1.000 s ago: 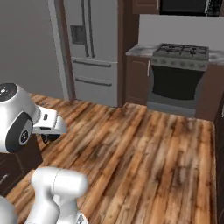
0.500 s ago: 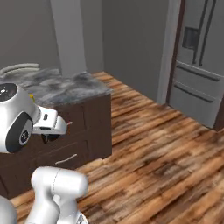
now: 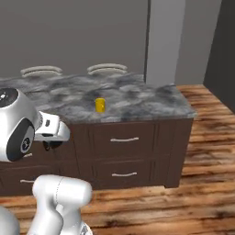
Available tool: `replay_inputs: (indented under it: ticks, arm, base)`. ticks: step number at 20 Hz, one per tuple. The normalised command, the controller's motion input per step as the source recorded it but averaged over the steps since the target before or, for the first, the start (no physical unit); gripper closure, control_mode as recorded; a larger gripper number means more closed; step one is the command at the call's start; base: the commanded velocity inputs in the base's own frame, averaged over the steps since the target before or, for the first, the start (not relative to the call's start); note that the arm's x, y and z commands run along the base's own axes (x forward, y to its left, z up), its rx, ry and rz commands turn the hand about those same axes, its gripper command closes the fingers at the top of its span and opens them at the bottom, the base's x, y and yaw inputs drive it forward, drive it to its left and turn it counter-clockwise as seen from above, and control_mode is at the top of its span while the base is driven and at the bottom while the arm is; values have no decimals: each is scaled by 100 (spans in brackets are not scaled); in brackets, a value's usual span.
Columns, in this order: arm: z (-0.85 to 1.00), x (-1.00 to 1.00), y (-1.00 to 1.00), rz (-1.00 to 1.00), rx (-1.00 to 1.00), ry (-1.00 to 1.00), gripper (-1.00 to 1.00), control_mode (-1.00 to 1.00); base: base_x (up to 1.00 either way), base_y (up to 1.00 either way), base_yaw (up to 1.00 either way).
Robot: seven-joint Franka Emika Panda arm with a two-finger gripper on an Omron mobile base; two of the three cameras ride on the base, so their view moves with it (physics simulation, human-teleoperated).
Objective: Clear the mugs and bowl far away from the sink.
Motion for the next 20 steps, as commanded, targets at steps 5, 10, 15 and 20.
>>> replay_inputs:
  ticks: [5,10,15,20]
  arm:
    - [0,0,0,0,0,0,100,100]
    - [0,0,0,0,0,0,100,100]
    - [0,0,0,0,0,0,100,100]
    - [0,0,0,0,0,0,100,100]
  base:
    - [94,21,45]
    - [67,39,21]
    - [34,54,5]
    - [67,48,6]
